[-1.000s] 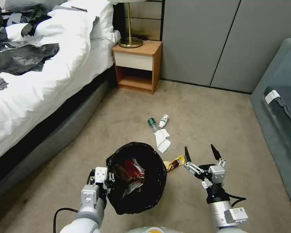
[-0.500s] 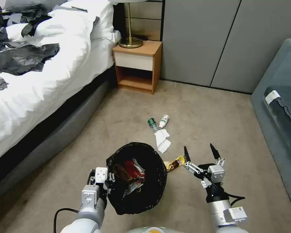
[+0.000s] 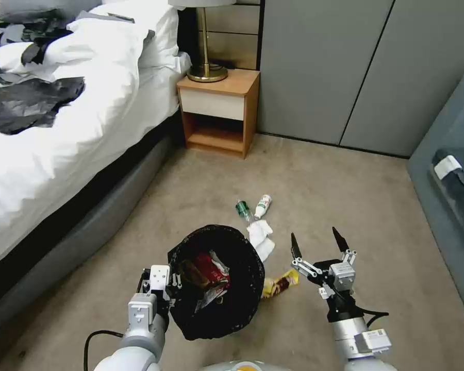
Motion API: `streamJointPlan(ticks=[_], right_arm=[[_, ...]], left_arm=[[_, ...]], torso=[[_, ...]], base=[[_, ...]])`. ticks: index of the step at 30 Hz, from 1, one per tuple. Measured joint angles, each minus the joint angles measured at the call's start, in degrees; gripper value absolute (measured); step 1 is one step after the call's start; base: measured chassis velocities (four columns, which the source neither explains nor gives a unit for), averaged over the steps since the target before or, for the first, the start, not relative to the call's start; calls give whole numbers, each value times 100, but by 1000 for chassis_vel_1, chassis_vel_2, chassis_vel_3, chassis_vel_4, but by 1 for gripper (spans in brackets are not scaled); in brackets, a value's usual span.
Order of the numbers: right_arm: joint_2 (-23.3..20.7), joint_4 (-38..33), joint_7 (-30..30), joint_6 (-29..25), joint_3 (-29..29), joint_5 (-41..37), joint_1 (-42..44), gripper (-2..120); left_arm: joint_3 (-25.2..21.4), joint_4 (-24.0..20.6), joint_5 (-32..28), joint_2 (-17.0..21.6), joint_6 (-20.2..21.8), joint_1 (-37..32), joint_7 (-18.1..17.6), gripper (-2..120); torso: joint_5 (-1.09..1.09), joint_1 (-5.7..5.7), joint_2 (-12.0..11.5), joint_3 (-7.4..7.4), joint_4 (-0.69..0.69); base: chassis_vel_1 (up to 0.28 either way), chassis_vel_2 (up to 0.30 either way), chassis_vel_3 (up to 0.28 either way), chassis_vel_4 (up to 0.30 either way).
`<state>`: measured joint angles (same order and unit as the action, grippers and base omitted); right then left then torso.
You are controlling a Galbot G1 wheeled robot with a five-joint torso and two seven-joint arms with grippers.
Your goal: Pick up the trash bin, then pick up the garbage from the floor and place it into the trash bin.
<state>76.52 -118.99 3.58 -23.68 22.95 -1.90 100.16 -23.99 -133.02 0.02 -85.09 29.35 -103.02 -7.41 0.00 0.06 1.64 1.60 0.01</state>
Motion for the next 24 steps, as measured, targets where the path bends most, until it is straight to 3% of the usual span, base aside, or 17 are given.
streamJointPlan(ticks=[9,16,19,21,24], right_arm=[[-37,210,-264,-460,78,79,-218,100],[-214,773,-424,-587,370,726,-763,100],[-364,981,-781,-495,435,744,-967,100],[-692,1391,-1574,-370,440,763,-1347,100],[-959,1665,-1999,-249,360,763,-1577,100]], left_arm=[[-1,-1,-4,-9,7,16,0,1],[-7,-30,-15,7,14,-16,0,1],[-28,-31,-17,14,14,-19,1,1],[-80,-33,-33,28,15,-17,1,1],[-106,-44,-42,31,20,-25,1,1]], torso=[[0,1,0,0,-2],[1,-1,0,-1,-1],[1,0,0,-1,-1],[1,0,0,-1,-1],[1,0,0,-1,0]], base=[[-118,89,116,-94],[0,0,0,0],[0,0,0,0],[0,0,0,0],[0,0,0,0]])
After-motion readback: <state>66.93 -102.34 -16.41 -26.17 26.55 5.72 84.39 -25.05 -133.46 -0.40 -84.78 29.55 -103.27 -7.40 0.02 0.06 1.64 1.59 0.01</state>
